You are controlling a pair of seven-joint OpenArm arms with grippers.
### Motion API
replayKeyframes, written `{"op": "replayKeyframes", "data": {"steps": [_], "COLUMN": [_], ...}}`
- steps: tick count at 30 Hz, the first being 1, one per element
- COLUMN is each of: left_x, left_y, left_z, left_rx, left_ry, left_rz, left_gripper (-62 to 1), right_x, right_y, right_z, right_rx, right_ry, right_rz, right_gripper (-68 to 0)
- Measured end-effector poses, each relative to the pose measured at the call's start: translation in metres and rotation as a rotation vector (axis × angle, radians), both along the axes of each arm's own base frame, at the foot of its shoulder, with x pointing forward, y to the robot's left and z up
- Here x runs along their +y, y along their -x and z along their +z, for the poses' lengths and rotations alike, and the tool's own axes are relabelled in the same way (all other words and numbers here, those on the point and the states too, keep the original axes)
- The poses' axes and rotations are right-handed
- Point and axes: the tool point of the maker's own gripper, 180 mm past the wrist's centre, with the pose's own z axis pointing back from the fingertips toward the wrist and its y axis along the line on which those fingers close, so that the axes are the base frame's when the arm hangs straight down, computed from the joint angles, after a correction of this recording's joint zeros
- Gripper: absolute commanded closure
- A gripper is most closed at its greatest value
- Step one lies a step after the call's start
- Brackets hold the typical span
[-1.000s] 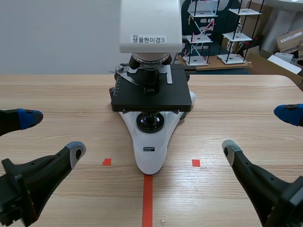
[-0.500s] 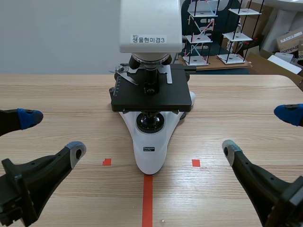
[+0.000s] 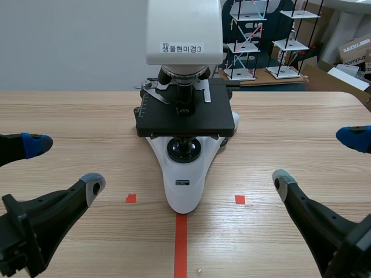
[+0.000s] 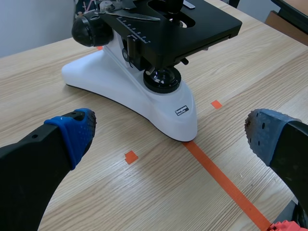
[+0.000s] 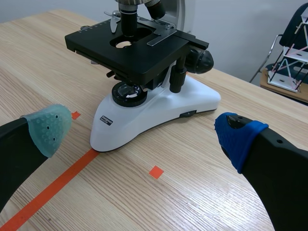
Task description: Return to the home posture
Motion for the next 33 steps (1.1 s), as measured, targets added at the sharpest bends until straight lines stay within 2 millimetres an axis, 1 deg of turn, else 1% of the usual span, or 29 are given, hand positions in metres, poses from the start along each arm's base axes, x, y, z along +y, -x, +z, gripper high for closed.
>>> {"op": "replayKeyframes", "data": {"steps": [8, 12, 33], "left_x": [0.0000, 0.0000, 0.0000], "left_y": [0.0000, 0.0000, 0.0000], "left_z": [0.0000, 0.0000, 0.0000], "left_rx": [0.000, 0.000, 0.000], "left_ry": [0.000, 0.000, 0.000], "left_rz": [0.000, 0.000, 0.000], "left_gripper": [-62.3, -62.3, -62.3], "right_x": [0.0000, 0.0004, 0.0004], "right_y": [0.0000, 0.0000, 0.0000], "right_z": [0.0001, 0.0033, 0.0034], "right_rx": [-0.001, -0.015, -0.016], "right_ry": [0.000, -0.011, -0.011], "right_rz": [0.000, 0.002, 0.002], "right_gripper": [-67.9, -67.9, -67.9]}}
